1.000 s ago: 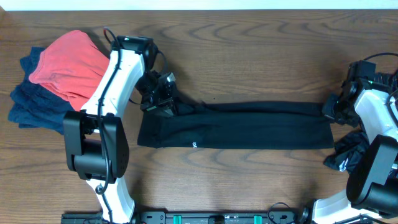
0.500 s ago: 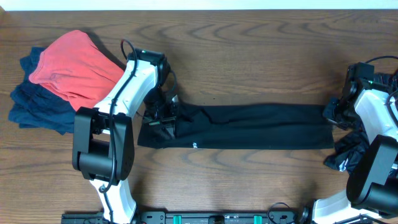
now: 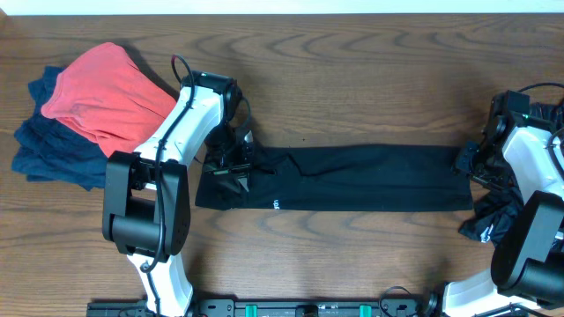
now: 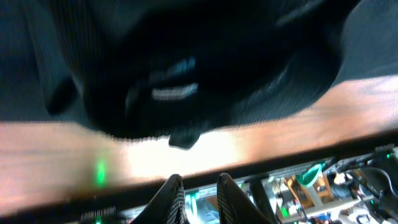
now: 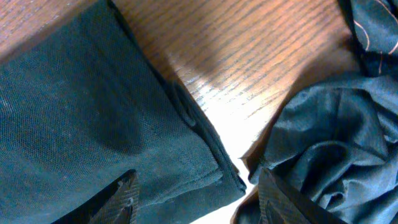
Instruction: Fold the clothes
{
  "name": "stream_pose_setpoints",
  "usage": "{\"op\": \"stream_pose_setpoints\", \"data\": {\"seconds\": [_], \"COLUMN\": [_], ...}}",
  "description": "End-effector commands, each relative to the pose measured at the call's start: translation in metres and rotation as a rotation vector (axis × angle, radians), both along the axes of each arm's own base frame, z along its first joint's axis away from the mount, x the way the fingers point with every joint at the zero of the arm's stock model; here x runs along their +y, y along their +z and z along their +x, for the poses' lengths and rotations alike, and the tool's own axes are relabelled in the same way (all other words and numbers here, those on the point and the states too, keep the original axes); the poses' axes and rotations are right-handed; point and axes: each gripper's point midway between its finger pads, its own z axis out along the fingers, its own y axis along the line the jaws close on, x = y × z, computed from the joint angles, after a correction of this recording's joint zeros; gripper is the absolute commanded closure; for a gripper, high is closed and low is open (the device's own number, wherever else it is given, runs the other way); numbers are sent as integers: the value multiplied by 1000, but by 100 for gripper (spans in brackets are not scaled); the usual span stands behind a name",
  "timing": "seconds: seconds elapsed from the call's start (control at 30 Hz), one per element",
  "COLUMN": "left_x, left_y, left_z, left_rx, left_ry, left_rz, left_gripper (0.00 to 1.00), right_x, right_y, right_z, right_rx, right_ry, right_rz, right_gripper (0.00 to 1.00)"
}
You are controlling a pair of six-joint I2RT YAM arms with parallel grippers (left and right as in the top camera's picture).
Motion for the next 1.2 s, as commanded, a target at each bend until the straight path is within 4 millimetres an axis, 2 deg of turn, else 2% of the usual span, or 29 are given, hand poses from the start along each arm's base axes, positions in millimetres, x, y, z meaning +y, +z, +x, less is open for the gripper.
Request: {"op": "stream_pose_setpoints", "data": {"seconds": [0.0, 0.27, 0.4, 0.5, 0.6, 0.67, 0.77, 0.83, 1.0, 1.17], "left_x": [2, -6, 7, 23, 26, 27, 41, 47, 52, 56], "left_y": [2, -7, -16, -30, -47, -58, -75, -80, -74, -39], "left_z": [8, 39, 47, 42, 34, 34, 37, 37, 40, 55], "left_rx": [-58, -184, -219, -211, -202, -219, -259, -270, -278, -373], "left_ry": [-4, 27, 60, 95, 100, 102, 162, 191, 233, 285], "left_rz": [1, -20, 77, 181, 190, 194, 281, 325, 334, 297], "left_gripper": [78, 78, 78, 78, 77, 74, 73, 73, 75, 72], "right_x": [6, 13, 14, 14, 13, 12, 9, 7, -5, -11], "right_y": [1, -22, -35, -45, -51, -53, -54, -54, -54, -54], "right_z": [-1, -7, -9, -10, -11, -11, -14, -16, -21, -23], "right_rx": [-20, -32, -52, -72, -86, -92, -86, -84, -86, -90], "right_ry": [55, 91, 92, 92, 91, 86, 74, 63, -3, -28], "right_rz": [33, 60, 53, 45, 35, 34, 35, 36, 36, 43], "right_gripper": [41, 41, 43, 44, 45, 45, 45, 45, 46, 48]}}
